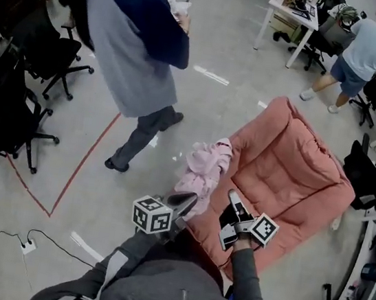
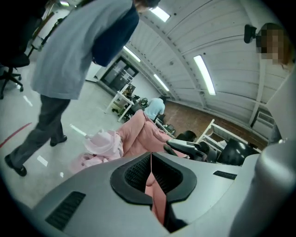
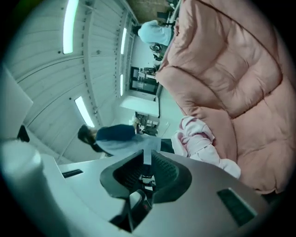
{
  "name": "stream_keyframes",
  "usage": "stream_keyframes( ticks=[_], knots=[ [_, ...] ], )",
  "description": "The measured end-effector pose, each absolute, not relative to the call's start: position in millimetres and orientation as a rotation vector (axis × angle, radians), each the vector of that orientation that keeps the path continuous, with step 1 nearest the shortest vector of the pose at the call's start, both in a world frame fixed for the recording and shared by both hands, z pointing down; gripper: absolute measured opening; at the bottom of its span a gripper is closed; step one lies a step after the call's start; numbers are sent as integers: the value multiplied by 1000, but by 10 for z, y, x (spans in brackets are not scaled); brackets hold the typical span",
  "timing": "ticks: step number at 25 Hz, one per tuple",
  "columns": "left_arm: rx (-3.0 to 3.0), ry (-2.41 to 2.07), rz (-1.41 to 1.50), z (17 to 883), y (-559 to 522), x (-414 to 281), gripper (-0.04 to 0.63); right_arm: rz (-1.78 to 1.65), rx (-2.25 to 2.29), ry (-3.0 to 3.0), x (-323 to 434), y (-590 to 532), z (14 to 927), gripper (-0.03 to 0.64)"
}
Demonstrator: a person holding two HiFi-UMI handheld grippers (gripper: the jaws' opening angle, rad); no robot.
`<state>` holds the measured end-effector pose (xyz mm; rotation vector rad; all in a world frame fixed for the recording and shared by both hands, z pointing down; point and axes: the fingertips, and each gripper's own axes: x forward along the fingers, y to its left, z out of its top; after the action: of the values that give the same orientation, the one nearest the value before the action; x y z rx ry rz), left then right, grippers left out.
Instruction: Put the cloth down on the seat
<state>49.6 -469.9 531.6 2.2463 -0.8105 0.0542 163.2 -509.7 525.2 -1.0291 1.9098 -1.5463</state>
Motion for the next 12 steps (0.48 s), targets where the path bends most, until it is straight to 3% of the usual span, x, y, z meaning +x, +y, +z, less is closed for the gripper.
stream_keyframes(
  ticks=[12],
  knots=[
    [2470, -759, 51, 4779, -4546, 764, 8, -1149, -1357, 2168, 1584, -4540, 4638, 21]
  ],
)
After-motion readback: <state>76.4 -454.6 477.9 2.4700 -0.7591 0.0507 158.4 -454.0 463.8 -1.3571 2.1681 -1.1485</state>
